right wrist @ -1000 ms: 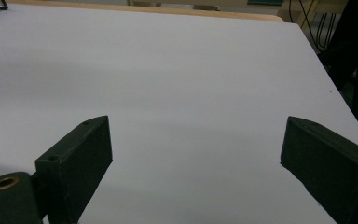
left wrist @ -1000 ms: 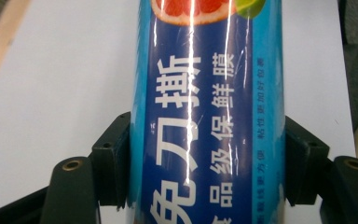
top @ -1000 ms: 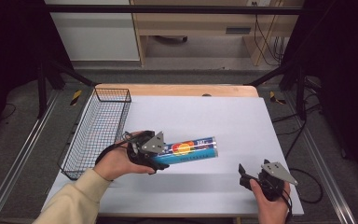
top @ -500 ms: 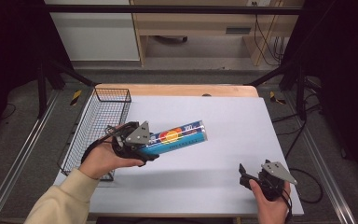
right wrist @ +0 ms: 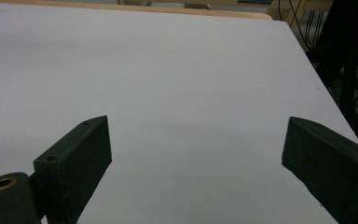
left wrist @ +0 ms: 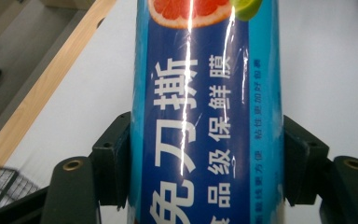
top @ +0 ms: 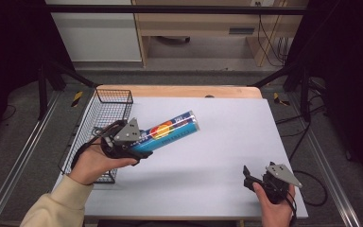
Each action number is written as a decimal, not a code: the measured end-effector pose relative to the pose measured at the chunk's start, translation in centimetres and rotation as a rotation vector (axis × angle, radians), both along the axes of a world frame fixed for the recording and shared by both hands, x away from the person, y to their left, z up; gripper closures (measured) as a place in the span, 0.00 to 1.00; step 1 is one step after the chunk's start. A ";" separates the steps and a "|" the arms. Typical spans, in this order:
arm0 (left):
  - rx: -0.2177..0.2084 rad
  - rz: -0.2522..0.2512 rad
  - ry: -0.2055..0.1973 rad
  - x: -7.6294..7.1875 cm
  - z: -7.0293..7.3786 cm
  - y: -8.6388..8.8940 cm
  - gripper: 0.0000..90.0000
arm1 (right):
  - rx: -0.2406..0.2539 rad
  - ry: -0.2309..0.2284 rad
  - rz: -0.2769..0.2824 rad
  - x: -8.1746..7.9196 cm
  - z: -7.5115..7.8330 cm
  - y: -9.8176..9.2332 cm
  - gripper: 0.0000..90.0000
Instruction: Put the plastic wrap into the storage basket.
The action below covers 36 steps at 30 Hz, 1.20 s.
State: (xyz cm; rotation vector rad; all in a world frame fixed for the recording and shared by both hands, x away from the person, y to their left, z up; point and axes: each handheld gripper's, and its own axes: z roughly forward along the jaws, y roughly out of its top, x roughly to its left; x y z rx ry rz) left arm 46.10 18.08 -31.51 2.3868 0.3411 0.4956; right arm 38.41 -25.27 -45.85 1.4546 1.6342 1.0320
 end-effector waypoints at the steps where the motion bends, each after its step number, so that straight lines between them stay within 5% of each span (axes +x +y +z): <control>1: -0.005 0.022 -0.017 -0.3 0.3 0.6 0.36 | 0.002 -0.005 -0.010 -0.1 0.1 0.0 0.10; 10: -0.048 0.120 -0.049 -1.3 0.8 2.7 0.36 | -0.035 -0.042 -0.009 -0.4 0.6 0.5 0.10; 15: -0.060 0.188 -0.032 -1.5 0.6 4.0 0.36 | -0.031 -0.047 0.007 -0.5 0.7 0.6 0.11; 20: -0.061 0.257 -0.015 -1.9 0.4 5.3 0.36 | -0.033 -0.049 0.030 -0.5 0.8 1.0 0.11; 25: -0.019 0.321 -0.023 -2.5 0.1 6.3 0.36 | -0.038 -0.051 0.030 -0.6 0.9 1.1 0.11; 36: -0.019 0.388 -0.015 -3.4 -0.3 8.9 0.36 | -0.032 -0.048 0.008 -0.6 0.9 0.9 0.11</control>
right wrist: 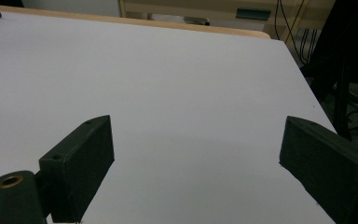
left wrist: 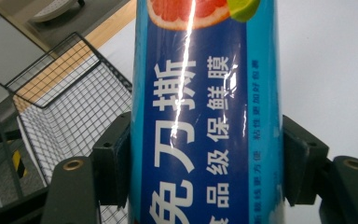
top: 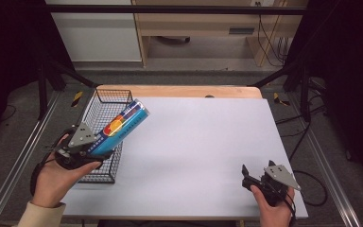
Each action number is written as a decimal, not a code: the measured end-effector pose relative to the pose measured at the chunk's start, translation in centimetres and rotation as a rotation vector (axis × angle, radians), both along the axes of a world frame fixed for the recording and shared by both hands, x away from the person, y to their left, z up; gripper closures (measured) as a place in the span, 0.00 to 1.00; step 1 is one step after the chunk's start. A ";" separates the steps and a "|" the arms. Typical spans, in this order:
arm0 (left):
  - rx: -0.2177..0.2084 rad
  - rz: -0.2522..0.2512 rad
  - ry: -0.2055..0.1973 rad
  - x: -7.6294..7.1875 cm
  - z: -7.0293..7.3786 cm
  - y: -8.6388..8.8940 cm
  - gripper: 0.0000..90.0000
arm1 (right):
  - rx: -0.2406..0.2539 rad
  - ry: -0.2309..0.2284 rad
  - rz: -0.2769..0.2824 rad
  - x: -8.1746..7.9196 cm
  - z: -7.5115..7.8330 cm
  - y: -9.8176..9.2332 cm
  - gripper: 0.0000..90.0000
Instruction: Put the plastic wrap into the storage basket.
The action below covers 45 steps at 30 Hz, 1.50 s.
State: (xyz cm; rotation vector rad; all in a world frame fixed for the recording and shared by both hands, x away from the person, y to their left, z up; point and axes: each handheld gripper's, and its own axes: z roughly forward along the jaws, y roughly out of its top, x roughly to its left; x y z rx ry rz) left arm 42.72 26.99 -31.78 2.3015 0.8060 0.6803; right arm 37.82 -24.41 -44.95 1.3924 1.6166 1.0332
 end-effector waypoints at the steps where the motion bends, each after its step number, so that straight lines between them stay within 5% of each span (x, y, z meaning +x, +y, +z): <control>1: -0.005 0.005 0.002 0.0 0.0 0.2 0.36 | 0.003 -0.001 -0.004 0.0 0.0 -0.1 0.11; 45: 0.023 0.152 0.070 1.1 -1.6 1.3 0.36 | 0.017 0.011 0.010 0.0 0.0 0.3 0.12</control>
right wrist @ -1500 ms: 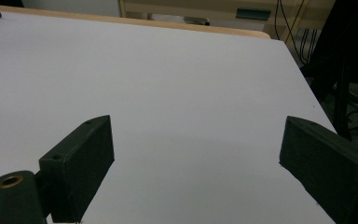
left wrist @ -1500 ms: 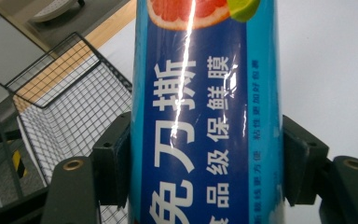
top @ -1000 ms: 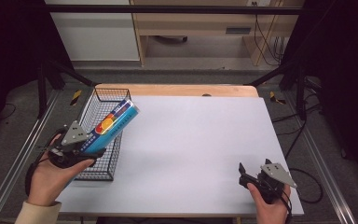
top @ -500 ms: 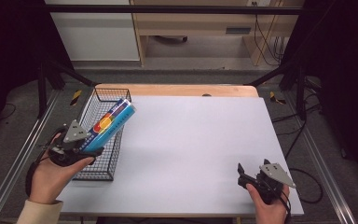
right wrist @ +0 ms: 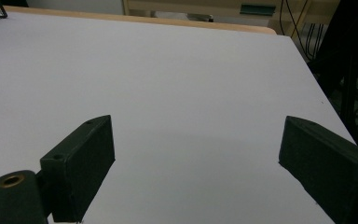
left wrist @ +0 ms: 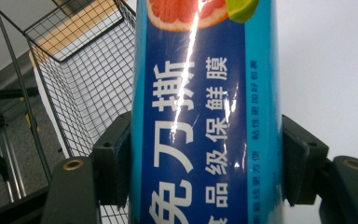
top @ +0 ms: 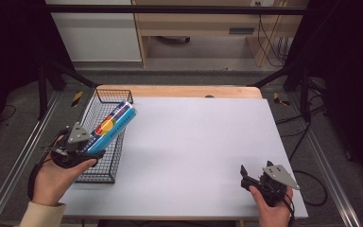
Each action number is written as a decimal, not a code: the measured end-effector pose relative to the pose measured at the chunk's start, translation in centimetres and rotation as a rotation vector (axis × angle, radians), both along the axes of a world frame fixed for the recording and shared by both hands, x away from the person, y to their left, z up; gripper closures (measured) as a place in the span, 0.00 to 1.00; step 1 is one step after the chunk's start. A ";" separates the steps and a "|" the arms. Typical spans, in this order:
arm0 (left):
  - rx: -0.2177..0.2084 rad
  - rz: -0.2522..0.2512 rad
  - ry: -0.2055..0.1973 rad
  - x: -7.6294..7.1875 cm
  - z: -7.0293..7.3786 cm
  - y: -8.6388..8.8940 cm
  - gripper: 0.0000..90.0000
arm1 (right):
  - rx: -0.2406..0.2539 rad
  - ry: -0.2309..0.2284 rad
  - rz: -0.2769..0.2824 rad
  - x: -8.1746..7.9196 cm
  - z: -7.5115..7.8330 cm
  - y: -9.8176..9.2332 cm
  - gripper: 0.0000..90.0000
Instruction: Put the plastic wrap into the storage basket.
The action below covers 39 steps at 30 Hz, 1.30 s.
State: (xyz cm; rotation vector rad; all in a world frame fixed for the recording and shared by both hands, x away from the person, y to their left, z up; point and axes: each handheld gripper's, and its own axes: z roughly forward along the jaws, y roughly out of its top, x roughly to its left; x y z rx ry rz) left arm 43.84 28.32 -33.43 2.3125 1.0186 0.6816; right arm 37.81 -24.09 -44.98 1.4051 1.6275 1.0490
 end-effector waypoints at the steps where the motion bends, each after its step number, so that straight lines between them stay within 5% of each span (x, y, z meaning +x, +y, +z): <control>1: -0.003 0.011 -0.001 0.0 0.0 -0.1 0.36 | -0.001 -0.001 0.003 0.0 0.0 0.0 0.12; 16: -0.001 0.111 0.013 -0.1 -0.4 -0.3 0.36 | 0.003 -0.004 0.020 -0.1 0.1 0.3 0.12; 39: 0.003 0.184 0.061 0.8 -1.1 0.3 0.36 | 0.005 0.001 0.016 -0.1 0.0 0.2 0.12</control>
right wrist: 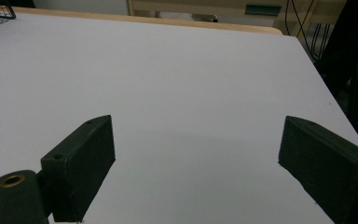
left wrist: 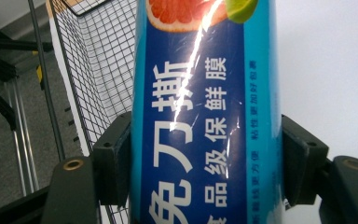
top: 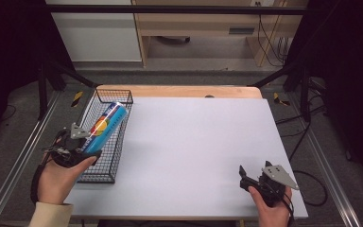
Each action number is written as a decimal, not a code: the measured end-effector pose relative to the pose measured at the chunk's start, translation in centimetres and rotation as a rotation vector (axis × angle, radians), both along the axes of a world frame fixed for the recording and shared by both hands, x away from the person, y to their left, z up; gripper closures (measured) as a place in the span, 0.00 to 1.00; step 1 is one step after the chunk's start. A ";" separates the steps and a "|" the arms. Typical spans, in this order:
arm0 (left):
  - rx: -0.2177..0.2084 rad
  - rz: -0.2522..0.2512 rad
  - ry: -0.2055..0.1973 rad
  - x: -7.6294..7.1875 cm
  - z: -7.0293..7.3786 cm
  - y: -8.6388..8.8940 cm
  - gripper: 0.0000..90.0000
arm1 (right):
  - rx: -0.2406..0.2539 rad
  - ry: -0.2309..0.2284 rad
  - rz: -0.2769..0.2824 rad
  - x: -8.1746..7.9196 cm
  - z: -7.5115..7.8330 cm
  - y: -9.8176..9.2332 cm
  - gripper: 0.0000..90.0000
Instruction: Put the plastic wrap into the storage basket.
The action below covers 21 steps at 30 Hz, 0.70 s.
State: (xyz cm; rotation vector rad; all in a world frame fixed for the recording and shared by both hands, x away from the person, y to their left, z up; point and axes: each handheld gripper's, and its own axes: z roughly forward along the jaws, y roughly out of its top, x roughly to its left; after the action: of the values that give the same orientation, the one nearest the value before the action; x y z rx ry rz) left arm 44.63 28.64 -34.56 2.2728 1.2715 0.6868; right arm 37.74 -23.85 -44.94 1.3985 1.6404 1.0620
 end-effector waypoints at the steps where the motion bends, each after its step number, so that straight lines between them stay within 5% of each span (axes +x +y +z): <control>1: -0.003 0.006 0.006 0.3 0.0 0.0 0.36 | 0.002 0.001 0.001 0.0 0.0 0.0 0.12; 11: 0.036 0.065 0.074 3.0 -0.7 -0.1 0.36 | 0.004 -0.002 0.006 0.0 0.0 0.0 0.12; 21: 0.092 0.101 0.128 3.9 -1.4 0.1 0.36 | 0.010 -0.003 0.013 0.0 0.1 0.0 0.12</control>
State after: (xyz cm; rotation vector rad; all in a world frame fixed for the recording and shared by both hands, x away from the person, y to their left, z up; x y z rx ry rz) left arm 48.55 28.72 -35.92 2.3725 1.4507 0.6561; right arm 37.74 -23.82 -44.88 1.3941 1.6458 1.0806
